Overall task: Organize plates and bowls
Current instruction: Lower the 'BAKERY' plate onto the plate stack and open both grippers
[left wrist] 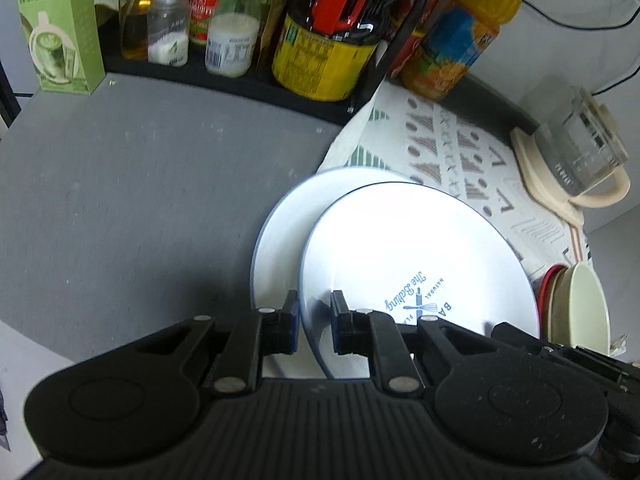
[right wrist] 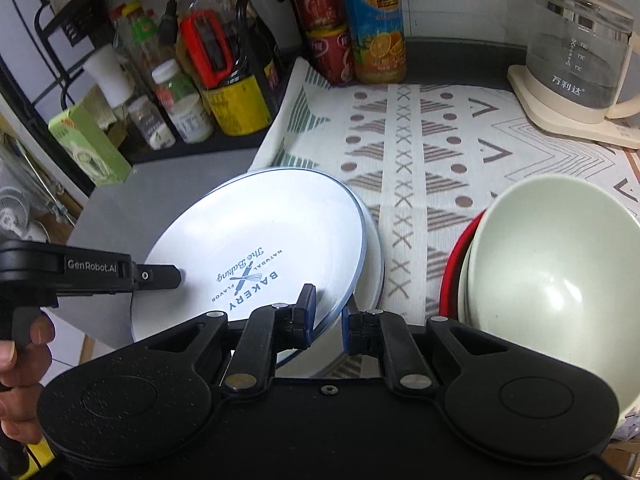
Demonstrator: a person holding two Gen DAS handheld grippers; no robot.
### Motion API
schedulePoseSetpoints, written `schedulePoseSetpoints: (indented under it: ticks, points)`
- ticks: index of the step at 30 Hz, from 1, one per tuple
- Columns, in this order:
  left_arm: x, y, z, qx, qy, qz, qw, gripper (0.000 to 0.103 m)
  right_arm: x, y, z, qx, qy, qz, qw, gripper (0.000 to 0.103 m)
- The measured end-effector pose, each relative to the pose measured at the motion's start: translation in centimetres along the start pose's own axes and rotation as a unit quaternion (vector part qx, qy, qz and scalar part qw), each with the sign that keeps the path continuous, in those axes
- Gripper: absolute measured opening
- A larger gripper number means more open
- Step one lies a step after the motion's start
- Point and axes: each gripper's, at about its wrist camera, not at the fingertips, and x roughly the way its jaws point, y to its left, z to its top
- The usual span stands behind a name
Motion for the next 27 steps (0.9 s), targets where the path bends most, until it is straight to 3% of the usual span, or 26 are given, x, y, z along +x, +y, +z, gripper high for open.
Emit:
schedulePoseSetpoints:
  ticks: [11,27]
  points:
    - [1.5,-0.2,-0.7,0.013,0.021,-0.002,0.9997,0.015,0.2,0.3,-0.8,-0.011,0.017,-0.031,0.999,0.014]
    - [3.2,-0.9,-0.5,0.033,0.032,-0.001,0.9990,0.015,1.2,0.2,-0.8,-0.013,0.035,-0.045,0.998,0.019]
